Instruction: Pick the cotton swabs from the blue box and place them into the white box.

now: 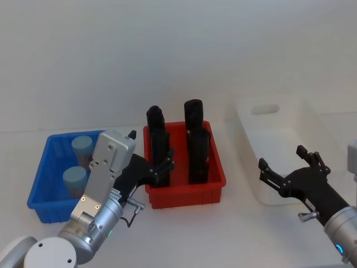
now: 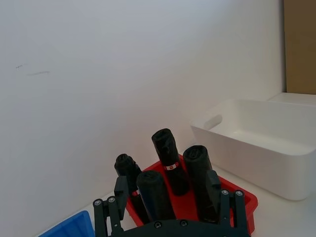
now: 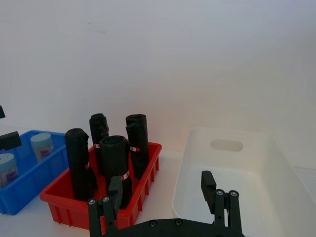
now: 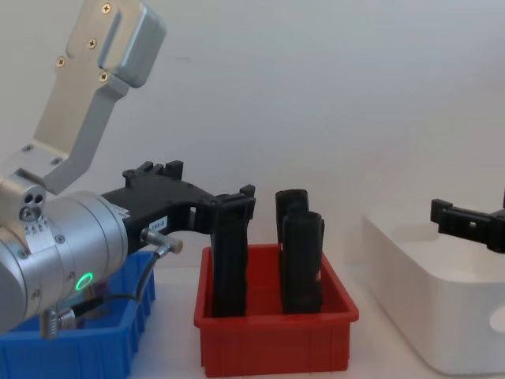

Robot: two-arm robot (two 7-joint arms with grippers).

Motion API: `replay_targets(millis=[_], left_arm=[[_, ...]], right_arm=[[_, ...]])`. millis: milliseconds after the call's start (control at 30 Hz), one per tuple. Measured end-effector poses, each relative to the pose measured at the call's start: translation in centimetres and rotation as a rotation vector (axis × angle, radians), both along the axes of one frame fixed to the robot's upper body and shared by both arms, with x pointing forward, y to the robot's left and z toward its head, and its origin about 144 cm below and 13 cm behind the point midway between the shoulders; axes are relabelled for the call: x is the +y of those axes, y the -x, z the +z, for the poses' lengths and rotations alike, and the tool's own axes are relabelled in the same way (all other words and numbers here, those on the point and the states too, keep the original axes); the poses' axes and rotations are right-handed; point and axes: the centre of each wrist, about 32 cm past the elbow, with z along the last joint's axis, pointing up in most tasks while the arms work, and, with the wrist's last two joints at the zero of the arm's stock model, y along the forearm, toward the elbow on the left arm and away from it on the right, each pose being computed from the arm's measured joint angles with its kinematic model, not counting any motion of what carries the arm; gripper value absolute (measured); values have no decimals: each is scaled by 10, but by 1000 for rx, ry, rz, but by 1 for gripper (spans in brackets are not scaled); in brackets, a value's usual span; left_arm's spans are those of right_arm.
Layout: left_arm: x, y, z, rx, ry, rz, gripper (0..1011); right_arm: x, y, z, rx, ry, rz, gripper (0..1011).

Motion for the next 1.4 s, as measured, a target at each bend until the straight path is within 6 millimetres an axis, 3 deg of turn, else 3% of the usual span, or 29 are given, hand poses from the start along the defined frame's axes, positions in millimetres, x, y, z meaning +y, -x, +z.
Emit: replay_targets(millis=[1400], left_arm=[[3,-7,0,14,6,16,1000]], right_arm=[[0,0,0,0,0,0,1002]])
